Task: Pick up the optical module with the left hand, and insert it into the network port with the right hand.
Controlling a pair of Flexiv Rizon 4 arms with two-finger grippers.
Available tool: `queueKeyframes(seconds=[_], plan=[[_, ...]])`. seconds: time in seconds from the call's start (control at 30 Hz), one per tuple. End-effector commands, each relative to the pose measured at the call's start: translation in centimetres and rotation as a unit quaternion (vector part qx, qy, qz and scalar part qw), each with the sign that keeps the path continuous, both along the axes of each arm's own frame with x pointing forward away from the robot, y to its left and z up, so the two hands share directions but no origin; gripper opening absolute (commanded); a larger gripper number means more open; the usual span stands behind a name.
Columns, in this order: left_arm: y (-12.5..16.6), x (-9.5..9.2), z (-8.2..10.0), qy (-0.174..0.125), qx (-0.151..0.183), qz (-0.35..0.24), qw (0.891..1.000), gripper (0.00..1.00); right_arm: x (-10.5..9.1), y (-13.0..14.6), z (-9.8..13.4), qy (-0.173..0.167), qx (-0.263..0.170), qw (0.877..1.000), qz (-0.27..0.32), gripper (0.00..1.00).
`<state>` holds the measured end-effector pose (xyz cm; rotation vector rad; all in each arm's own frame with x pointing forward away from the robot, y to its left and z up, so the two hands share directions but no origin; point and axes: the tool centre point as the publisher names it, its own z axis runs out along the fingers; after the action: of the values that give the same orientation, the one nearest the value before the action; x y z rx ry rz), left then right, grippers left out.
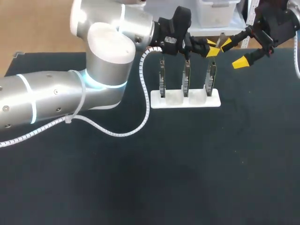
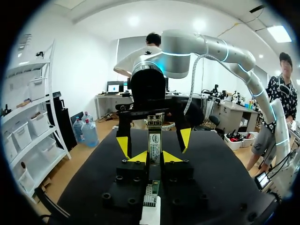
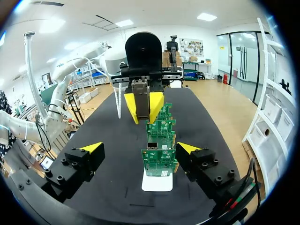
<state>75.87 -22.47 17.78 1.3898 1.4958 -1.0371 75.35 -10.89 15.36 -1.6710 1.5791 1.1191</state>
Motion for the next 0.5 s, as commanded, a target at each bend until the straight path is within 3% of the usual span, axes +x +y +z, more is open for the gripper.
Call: queueKeyframes(seconds=[0.03, 0.5], plan=[[-0.2, 0.0, -0.3, -0.001, -0.004, 0.001, 1.000, 0.00, -0.2, 0.0, 0.0, -0.002, 0.000, 1.000, -0.002, 1.00], [-0.1, 0.2, -1.4, 0.015, -0.009, 0.004, 1.000, 0.00, -0.2, 0.0, 0.0, -0.002, 0.000, 1.000, -0.002, 1.00]])
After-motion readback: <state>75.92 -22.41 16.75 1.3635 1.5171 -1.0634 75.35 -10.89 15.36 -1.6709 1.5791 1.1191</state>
